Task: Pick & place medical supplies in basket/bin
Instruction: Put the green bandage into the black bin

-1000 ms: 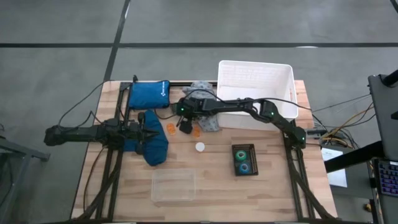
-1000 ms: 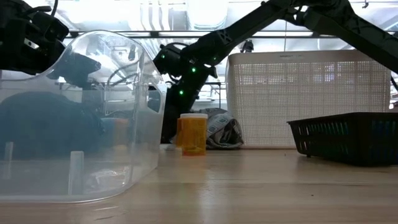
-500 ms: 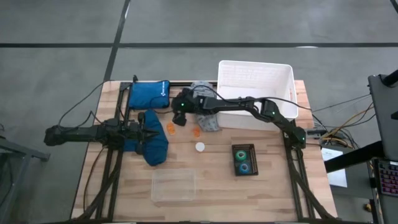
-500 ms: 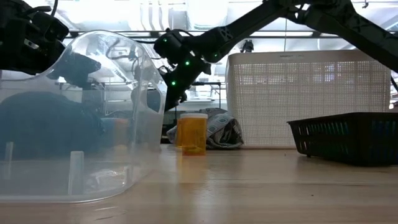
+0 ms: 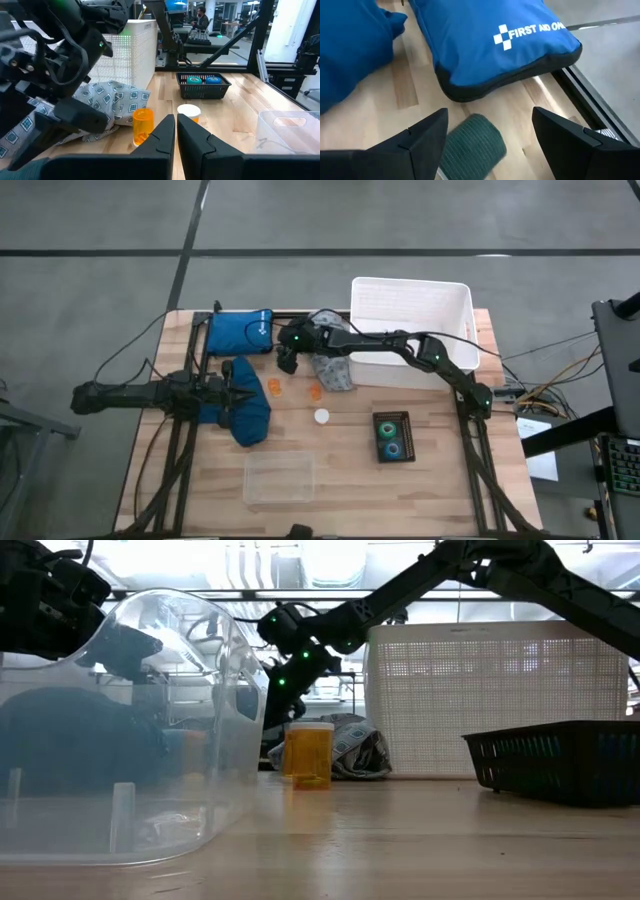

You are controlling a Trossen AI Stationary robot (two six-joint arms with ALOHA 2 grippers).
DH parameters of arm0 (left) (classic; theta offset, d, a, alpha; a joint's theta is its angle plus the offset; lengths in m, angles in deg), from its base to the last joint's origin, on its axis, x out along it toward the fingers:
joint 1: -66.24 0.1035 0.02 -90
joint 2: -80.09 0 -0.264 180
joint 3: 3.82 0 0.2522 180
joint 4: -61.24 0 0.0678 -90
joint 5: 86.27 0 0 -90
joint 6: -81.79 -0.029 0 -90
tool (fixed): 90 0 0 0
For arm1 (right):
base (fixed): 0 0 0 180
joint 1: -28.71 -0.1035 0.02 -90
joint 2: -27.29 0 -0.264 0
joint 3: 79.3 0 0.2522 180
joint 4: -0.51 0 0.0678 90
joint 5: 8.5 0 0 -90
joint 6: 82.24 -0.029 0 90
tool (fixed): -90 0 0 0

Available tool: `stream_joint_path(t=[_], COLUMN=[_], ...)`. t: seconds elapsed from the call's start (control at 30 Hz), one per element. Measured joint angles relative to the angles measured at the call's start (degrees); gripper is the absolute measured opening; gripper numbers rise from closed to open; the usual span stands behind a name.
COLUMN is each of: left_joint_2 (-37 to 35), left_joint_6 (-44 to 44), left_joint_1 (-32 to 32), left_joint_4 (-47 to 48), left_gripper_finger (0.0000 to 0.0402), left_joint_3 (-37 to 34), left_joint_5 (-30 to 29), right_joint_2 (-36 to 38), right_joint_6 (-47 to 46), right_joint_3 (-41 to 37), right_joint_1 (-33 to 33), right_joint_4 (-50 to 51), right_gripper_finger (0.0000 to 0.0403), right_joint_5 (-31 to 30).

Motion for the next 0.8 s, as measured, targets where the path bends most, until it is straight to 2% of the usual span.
stream_joint_path(t=[0.2, 0.8], left_joint_2=[0.0, 0.0], left_joint_6=[0.0, 0.2], left_joint_1=[0.0, 0.0], left_joint_4=[0.0, 0.0], left_gripper_finger=[0.0026, 0.0026], left_joint_3=[0.0, 0.0], left_joint_5=[0.0, 0.0], right_joint_2=[-0.1, -0.3], right_joint_6=[0.9, 13.9], right_joint_3=[0.2, 0.2], right_joint_1=[0.0, -3.3], right_joint_4=[0.8, 8.7], right_gripper_finger=[0.0286, 0.0286], right_joint_5=[0.0, 0.2])
